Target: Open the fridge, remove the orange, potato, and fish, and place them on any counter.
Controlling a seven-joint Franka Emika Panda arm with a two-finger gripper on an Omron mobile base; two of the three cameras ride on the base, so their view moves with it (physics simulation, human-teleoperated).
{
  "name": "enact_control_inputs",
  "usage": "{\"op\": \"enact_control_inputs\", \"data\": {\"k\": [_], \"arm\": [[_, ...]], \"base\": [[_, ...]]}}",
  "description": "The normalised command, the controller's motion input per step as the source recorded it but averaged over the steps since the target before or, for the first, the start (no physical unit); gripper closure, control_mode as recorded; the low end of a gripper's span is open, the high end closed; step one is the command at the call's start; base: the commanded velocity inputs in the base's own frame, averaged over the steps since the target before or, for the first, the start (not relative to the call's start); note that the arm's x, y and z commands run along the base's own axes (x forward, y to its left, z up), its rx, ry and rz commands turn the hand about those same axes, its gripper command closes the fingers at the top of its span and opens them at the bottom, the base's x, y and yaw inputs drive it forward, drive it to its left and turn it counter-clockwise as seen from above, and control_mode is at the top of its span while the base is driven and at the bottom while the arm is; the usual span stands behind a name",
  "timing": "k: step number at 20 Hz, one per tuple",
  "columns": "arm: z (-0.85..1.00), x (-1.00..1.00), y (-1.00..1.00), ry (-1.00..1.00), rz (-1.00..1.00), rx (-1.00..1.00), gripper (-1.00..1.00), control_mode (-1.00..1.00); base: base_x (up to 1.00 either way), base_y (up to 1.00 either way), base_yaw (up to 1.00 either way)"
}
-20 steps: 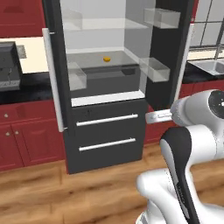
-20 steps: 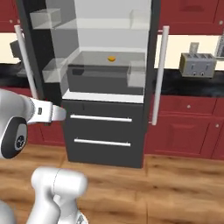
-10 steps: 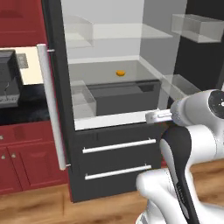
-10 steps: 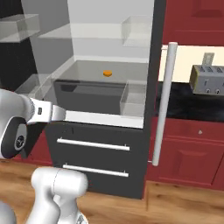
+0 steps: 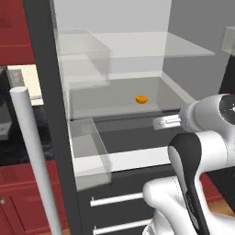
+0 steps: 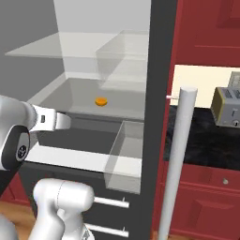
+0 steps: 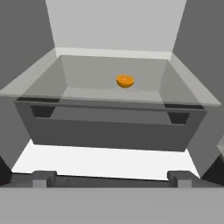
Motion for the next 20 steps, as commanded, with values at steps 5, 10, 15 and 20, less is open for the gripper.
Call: {"op": "enact_control_inputs", "data": {"k": [5,10,15,20], "arm": [[0.00,0.26,-0.10,0.04,0.00,0.00,-1.00,-1.00],[0.02,1.00,-0.33,0.24,-0.02,0.02,-1.00,-1.00],[-0.31,1.00,-0.30,0.23,-0.05,0.00,-1.00,-1.00],[-0.77,0.89,-0.03,-0.05,-0.02,0.01,-1.00,-1.00]], "base": [[0.48,-0.02,0.01],[0.00,0.00,0.00],[0.00,0.00,0.00],[0.00,0.00,0.00]]}}
